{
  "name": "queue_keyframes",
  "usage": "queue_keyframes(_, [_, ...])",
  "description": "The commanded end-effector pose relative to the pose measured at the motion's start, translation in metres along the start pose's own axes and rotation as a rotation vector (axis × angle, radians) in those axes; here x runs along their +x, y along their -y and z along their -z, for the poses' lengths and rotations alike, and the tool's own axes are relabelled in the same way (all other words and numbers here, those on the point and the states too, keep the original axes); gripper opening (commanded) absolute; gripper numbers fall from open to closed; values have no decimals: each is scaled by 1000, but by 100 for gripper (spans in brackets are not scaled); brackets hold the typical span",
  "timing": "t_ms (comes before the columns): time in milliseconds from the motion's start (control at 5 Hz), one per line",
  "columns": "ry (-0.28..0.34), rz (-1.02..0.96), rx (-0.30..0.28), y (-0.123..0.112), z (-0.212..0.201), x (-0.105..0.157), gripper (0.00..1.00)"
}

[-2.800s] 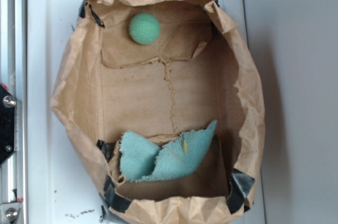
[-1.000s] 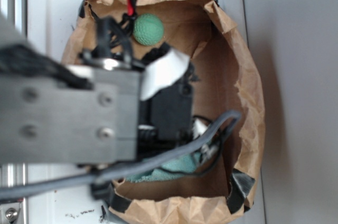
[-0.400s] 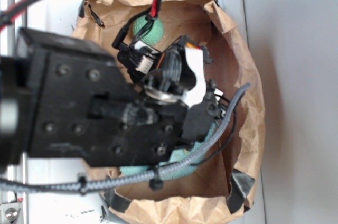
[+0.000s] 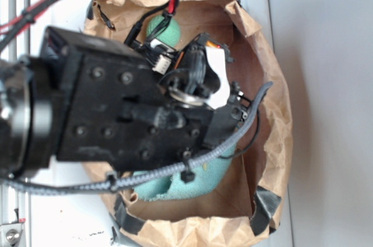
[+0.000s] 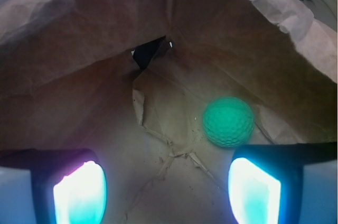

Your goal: Grab the green ball.

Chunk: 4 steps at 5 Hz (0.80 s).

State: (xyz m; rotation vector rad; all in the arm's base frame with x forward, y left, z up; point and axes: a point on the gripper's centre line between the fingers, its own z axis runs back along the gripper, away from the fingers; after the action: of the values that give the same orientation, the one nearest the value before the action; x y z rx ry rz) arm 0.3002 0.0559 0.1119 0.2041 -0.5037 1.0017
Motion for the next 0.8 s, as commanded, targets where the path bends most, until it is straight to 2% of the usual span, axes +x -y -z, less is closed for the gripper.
queue_keyframes(0, [11, -26, -26, -8, -8, 14, 100])
queue_keyframes(400, [11, -26, -26, -8, -8, 14, 100])
queue_keyframes(600, [1, -22, -14, -16, 5, 11, 100])
